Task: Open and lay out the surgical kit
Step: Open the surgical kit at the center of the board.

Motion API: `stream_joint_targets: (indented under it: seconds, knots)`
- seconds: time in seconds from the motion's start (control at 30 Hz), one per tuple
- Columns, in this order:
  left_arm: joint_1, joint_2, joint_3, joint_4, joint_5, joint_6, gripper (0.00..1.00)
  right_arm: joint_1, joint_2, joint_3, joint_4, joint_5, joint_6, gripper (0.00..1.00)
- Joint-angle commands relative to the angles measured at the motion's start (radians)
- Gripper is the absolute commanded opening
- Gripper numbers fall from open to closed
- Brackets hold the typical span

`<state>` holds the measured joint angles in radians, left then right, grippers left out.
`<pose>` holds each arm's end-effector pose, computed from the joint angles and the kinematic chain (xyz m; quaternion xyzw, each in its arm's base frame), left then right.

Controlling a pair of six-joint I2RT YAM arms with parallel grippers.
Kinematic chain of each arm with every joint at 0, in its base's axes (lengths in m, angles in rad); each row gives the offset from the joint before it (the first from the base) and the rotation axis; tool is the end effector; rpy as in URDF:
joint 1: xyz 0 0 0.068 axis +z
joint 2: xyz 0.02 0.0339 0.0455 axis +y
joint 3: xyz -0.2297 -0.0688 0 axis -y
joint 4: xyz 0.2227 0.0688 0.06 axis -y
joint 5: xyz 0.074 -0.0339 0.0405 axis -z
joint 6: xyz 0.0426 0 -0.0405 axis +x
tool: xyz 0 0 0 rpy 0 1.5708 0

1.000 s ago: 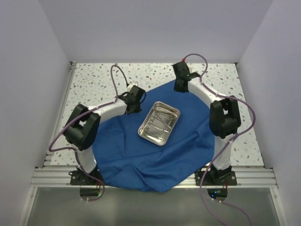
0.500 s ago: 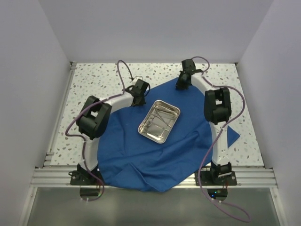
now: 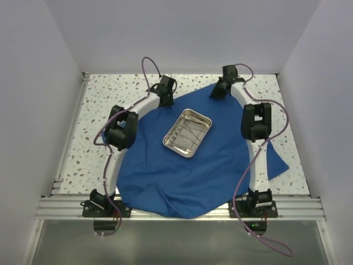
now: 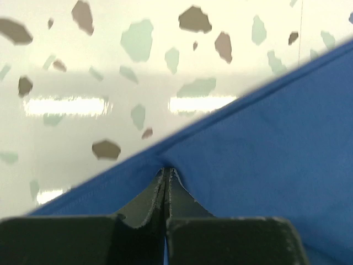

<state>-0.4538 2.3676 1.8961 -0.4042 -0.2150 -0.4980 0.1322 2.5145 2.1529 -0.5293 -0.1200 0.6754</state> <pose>0.4390 -0.2040 0.1376 -0.0572 0.9337 -0.0655 0.3472 0.5035 0.0721 0.1352 0.2332 0.9119 0.1828 0.2839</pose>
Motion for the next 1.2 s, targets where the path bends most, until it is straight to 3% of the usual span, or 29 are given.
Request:
stream_joint_targets:
  seconds: [0.0,0.2,0.27,0.33,0.37,0.4,0.43,0.47,0.5,0.53,0.57,0.6,0.63,0.73,0.93,1.17]
  knots:
    - [0.062,0.139,0.195,-0.12,0.1,0.078,0.0,-0.078,0.055,0.007,-0.048,0.083,0.029,0.0]
    - [0.112,0.376,0.533,-0.2,0.235,0.098,0.0,-0.118,0.033,-0.024,-0.04,0.117,0.061,0.0]
    - [0.13,0.389,0.558,-0.193,0.267,0.092,0.0,-0.128,0.03,-0.04,-0.017,0.099,0.064,0.0]
    - [0.144,0.329,0.476,-0.128,0.302,0.095,0.0,-0.128,0.014,-0.062,0.005,0.082,0.05,0.0]
    - [0.148,0.29,0.422,-0.096,0.298,0.102,0.07,-0.128,0.009,-0.07,0.026,0.073,0.046,0.05]
    - [0.149,0.197,0.311,-0.031,0.286,0.111,0.18,-0.128,0.001,-0.077,0.032,0.066,0.044,0.38]
    - [0.147,0.149,0.255,-0.001,0.261,0.118,0.32,-0.128,-0.011,-0.086,0.044,0.045,0.039,0.6]
    - [0.147,0.104,0.209,0.02,0.244,0.134,0.6,-0.128,-0.017,-0.105,0.064,0.039,0.036,0.85]
    - [0.147,0.034,0.146,0.037,0.224,0.145,0.71,-0.128,-0.022,-0.111,0.066,0.031,0.036,0.99]
    - [0.148,0.01,0.129,0.036,0.191,0.159,0.79,-0.128,-0.026,-0.113,0.065,0.025,0.033,0.99]
    - [0.153,-0.005,0.117,0.031,0.203,0.192,0.96,-0.123,-0.031,-0.114,0.063,0.025,0.027,0.99]
    - [0.159,-0.013,0.112,0.021,0.235,0.209,1.0,-0.124,-0.036,-0.116,0.063,0.026,0.027,0.99]
    - [0.167,-0.001,0.126,0.001,0.331,0.229,1.0,-0.121,-0.042,-0.12,0.064,0.026,0.027,0.99]
    - [0.188,0.085,0.231,-0.128,0.411,0.31,1.0,-0.12,-0.066,-0.156,0.087,0.016,0.032,0.99]
    - [0.187,0.117,0.141,-0.13,0.567,0.377,0.97,-0.124,-0.079,-0.163,0.083,0.0,0.03,0.99]
    - [0.173,0.101,0.044,-0.134,0.726,0.426,0.83,-0.123,-0.085,-0.166,0.086,-0.001,0.032,0.99]
